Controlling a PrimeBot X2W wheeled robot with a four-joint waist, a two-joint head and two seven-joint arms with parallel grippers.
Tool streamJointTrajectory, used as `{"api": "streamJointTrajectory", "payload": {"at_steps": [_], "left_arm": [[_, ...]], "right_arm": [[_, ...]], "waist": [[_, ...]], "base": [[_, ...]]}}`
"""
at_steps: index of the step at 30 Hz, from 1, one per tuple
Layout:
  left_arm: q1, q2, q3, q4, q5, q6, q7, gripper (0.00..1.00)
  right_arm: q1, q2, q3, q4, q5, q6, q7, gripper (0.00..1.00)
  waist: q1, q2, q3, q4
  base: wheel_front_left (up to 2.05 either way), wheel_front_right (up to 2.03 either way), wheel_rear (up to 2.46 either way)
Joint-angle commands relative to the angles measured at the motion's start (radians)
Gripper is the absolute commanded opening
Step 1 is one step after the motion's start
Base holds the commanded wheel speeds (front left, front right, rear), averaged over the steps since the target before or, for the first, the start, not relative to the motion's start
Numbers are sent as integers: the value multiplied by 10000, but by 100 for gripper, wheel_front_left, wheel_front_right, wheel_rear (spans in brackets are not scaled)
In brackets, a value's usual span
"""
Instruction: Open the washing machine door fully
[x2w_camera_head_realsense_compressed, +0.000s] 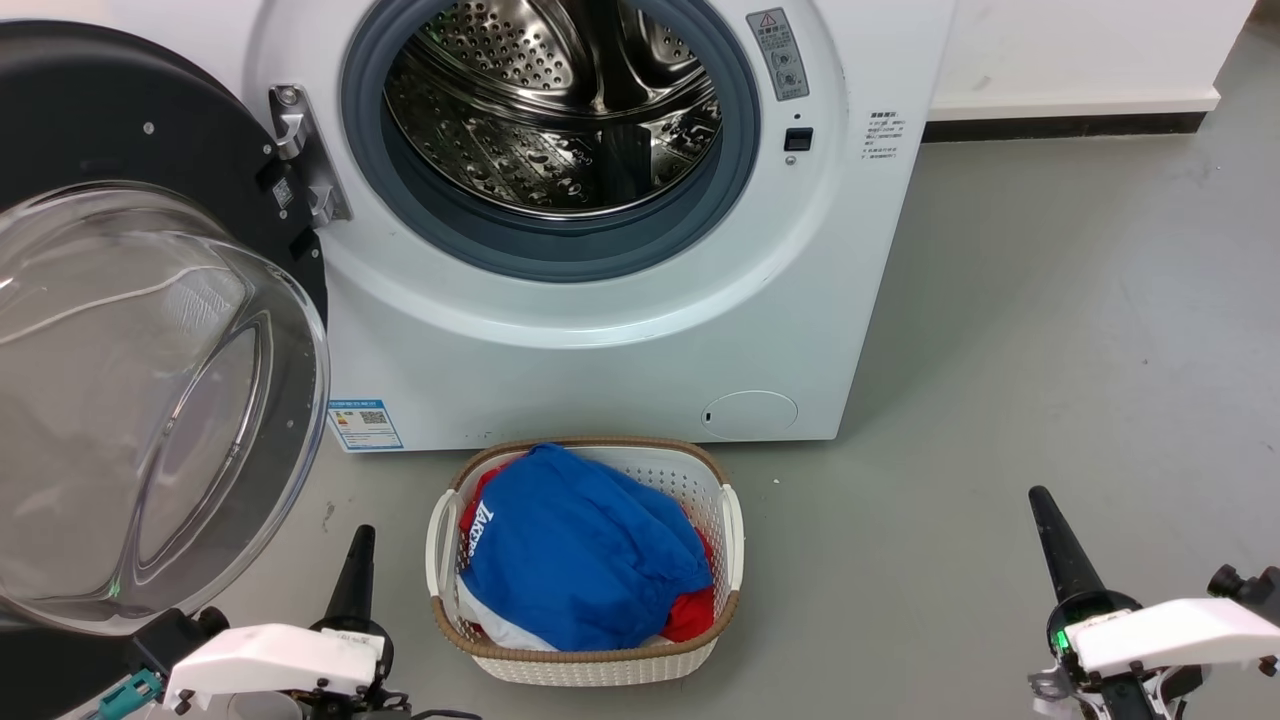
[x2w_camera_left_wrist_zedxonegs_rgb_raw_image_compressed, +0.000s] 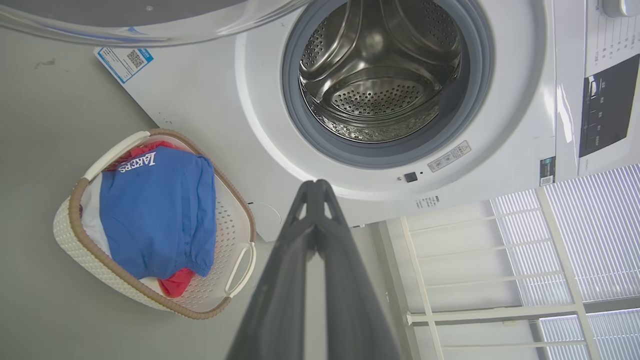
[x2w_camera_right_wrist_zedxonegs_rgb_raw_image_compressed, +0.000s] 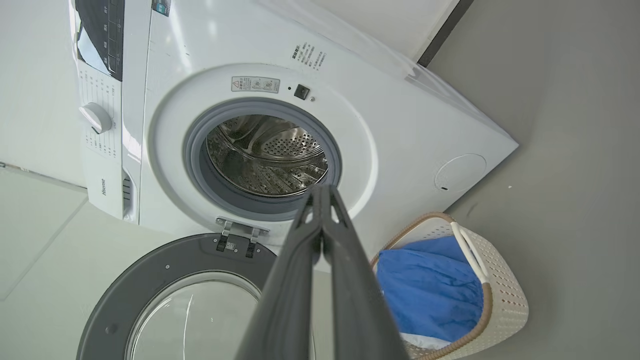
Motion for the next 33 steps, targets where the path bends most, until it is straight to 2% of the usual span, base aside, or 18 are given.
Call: {"api": "streamJointTrajectory", "payload": {"at_steps": [1,33], "left_arm": [[-287,-30,60,-104,-215,-90,48,0],[-509,-203,567,-122,-3005,-442,821,0]], "right_arm": [[-284,-57,-41,-52,270,1,38,0],[-646,-7,-384,352,3264,1,432,0]], "waist": [[0,0,0,4],[0,0,-14,109]], "base": [[0,0,0],[0,0,0]]}}
